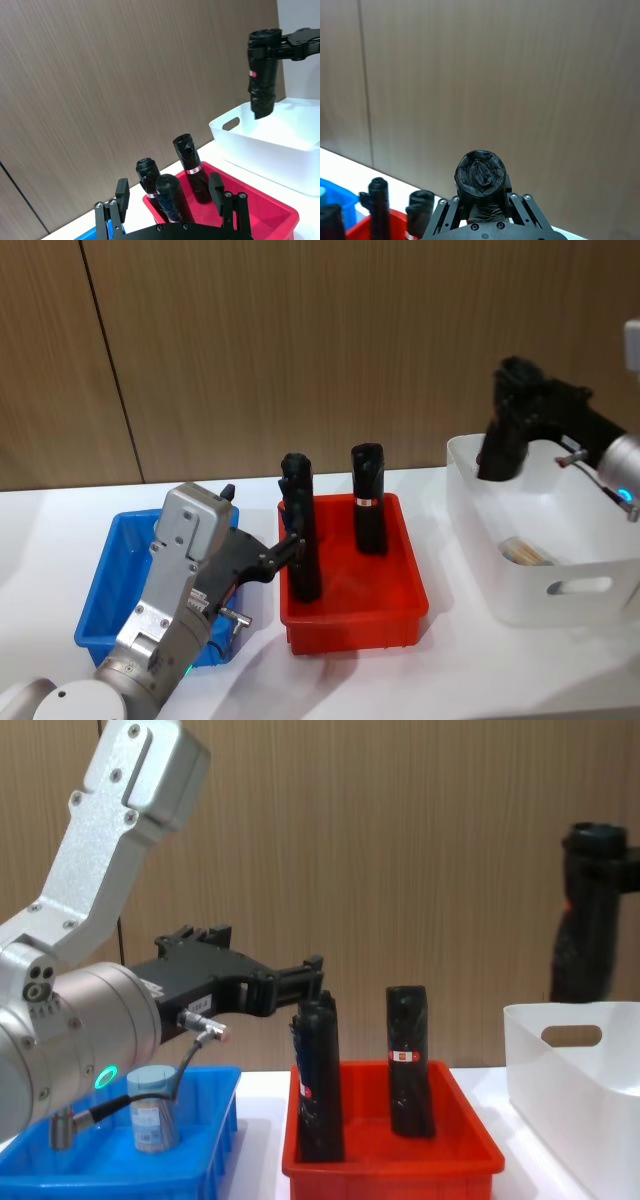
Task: Pick the cotton swabs from the blue box and place them into the white box.
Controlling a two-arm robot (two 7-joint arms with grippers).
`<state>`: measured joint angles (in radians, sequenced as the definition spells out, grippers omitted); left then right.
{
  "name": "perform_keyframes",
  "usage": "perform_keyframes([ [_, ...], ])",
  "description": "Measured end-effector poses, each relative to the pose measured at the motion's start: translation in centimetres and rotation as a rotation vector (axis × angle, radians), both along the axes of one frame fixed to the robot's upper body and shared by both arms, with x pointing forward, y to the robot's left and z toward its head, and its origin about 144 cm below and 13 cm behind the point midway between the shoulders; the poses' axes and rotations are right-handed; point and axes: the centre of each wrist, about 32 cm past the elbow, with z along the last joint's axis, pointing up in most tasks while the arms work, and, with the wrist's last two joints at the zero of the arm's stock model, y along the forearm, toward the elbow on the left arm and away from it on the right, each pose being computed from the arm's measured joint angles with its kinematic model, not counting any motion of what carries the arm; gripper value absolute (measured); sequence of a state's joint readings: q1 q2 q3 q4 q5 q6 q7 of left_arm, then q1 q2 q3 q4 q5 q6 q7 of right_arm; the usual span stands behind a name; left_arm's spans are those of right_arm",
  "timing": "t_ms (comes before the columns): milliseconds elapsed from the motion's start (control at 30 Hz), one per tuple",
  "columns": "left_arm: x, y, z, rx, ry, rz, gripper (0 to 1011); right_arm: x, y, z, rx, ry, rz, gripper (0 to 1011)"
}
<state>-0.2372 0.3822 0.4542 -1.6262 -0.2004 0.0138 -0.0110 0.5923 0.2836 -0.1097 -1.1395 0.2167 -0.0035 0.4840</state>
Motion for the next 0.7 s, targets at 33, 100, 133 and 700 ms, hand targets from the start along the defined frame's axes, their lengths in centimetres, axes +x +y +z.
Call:
perform_keyframes([
  [33, 0.0, 0.0, 0.0, 0.0, 0.0, 0.0, 1004, -0.1, -0.2, 0.0, 0.0, 0.002, -0.01, 363],
  [100, 0.0, 0.0, 0.0, 0.0, 0.0, 0.0, 1004, -0.3, -0.6, -0.1, -0.001, 0.005, -0.027, 363],
  [133, 0.0, 0.0, 0.0, 0.0, 0.0, 0.0, 1004, -0.5, -1.0, -0.2, -0.002, 0.01, -0.046, 363],
  [700, 0.0, 0.0, 0.0, 0.0, 0.0, 0.0, 1004, -1.7, -4.2, -1.9, -0.013, 0.094, -0.172, 692],
])
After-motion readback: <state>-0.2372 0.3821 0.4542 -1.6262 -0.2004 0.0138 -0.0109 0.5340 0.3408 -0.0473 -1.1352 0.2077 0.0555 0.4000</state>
